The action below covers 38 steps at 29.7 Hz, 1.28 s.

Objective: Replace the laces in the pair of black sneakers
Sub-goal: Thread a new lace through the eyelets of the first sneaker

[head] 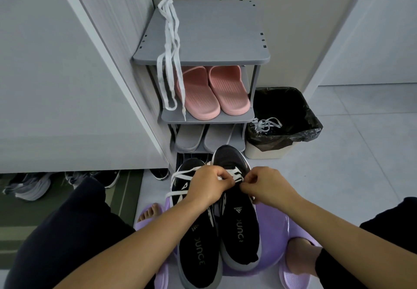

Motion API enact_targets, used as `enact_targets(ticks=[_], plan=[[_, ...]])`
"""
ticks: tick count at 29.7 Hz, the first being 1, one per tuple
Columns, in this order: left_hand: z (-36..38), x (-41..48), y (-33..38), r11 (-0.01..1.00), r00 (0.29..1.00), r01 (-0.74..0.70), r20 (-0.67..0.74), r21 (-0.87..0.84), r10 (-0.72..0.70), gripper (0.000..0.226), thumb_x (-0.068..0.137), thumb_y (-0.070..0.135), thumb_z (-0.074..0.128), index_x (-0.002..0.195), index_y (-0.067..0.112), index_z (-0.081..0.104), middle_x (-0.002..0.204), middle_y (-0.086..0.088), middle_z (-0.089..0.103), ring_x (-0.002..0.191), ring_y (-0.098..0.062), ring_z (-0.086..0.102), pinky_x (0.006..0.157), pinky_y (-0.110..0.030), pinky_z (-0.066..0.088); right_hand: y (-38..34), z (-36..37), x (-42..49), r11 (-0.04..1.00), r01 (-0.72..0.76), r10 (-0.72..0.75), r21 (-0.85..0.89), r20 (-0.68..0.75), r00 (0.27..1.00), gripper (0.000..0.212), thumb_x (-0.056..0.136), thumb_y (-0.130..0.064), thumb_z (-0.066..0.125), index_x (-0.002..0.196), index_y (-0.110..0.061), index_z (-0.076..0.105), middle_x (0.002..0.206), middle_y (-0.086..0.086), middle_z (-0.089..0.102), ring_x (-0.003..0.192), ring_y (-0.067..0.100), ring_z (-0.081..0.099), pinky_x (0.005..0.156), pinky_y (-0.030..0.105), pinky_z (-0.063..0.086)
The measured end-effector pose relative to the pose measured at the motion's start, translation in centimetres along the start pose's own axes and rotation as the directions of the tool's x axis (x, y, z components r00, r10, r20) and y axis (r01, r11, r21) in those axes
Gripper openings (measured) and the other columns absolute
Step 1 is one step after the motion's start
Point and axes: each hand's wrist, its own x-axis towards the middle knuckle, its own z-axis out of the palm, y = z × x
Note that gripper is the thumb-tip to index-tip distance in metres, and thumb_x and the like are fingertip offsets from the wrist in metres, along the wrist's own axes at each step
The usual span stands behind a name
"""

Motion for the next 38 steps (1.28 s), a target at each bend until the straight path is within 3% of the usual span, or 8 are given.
enact_targets(ticks=[1,4,7,10,23,32,38], plan=[[0.1,0.0,0.0,1.000,1.000,-0.001,-0.001,0.009,0.001,0.007,0.078,0.018,0.071,0.081,0.011,0.073,0.088,-0.001,0.071,0.088,-0.014,0.064,0.085,-0.032,0.050,0.0,-0.2,0.1,0.998,-0.007,0.007,0.064,-0.001,1.000,0.003,0.076,-0.013,0.064,0.077,-0.010,0.065,0.074,0.009,0.069,0.062,0.022,0.068,0.070,0.033,0.058],[0.5,-0.2,0.1,0.999,1.000,-0.006,-0.004,0.036,0.006,0.007,0.079,0.017,0.069,0.080,0.012,0.073,0.090,0.000,0.072,0.089,-0.015,0.064,0.085,-0.033,0.049,0.4,-0.6,0.2,0.936,-0.077,0.069,0.343,0.036,0.997,0.013,0.079,0.005,0.059,0.077,-0.004,0.069,0.066,0.009,0.064,0.054,0.015,0.062,0.055,0.023,0.056],[1.1,-0.2,0.2,0.996,1.000,-0.014,-0.008,0.084,0.015,0.008,0.079,0.019,0.068,0.082,0.013,0.073,0.091,-0.001,0.072,0.091,-0.017,0.064,0.085,-0.034,0.048,0.7,-0.6,-0.2,0.828,-0.153,0.126,0.540,0.087,0.988,0.014,0.081,0.012,0.057,0.087,0.005,0.068,0.062,0.008,0.063,0.045,0.006,0.060,0.046,0.015,0.049],[1.5,0.0,0.5,0.992,1.000,-0.017,0.006,0.126,0.017,0.009,0.080,0.020,0.066,0.082,0.015,0.073,0.094,-0.003,0.071,0.093,-0.019,0.062,0.086,-0.037,0.048,1.1,-0.6,-0.2,0.757,-0.172,0.147,0.631,0.093,0.985,0.016,0.081,0.013,0.057,0.080,0.001,0.067,0.049,0.000,0.063,0.042,0.003,0.059,0.044,0.014,0.047],[1.6,0.1,0.3,0.995,1.000,-0.007,-0.005,0.101,0.007,0.012,0.085,0.022,0.063,0.087,0.012,0.071,0.095,-0.004,0.070,0.092,-0.018,0.063,0.085,-0.034,0.049,1.0,-0.6,-0.4,0.810,-0.116,0.099,0.575,0.061,0.993,0.016,0.081,0.014,0.056,0.083,0.003,0.068,0.061,0.007,0.063,0.045,0.003,0.059,0.047,0.014,0.049],[2.0,-0.1,0.6,0.991,0.997,-0.048,-0.052,0.122,0.055,0.012,0.086,0.021,0.061,0.084,0.012,0.069,0.089,-0.005,0.069,0.088,-0.020,0.063,0.084,-0.036,0.047,1.0,-0.4,-0.6,0.762,-0.156,0.148,0.629,0.066,0.987,0.020,0.082,0.011,0.058,0.070,-0.003,0.064,0.061,0.008,0.062,0.044,0.006,0.058,0.046,0.015,0.050],[1.9,0.0,1.0,0.980,0.998,-0.059,-0.012,0.188,0.062,0.013,0.086,0.021,0.061,0.091,0.012,0.070,0.097,-0.006,0.069,0.096,-0.020,0.061,0.088,-0.036,0.045,0.9,-0.1,-0.3,0.853,-0.081,0.102,0.516,-0.012,0.995,0.012,0.080,0.002,0.066,0.069,-0.003,0.065,0.066,0.012,0.063,0.055,0.015,0.060,0.051,0.021,0.053]])
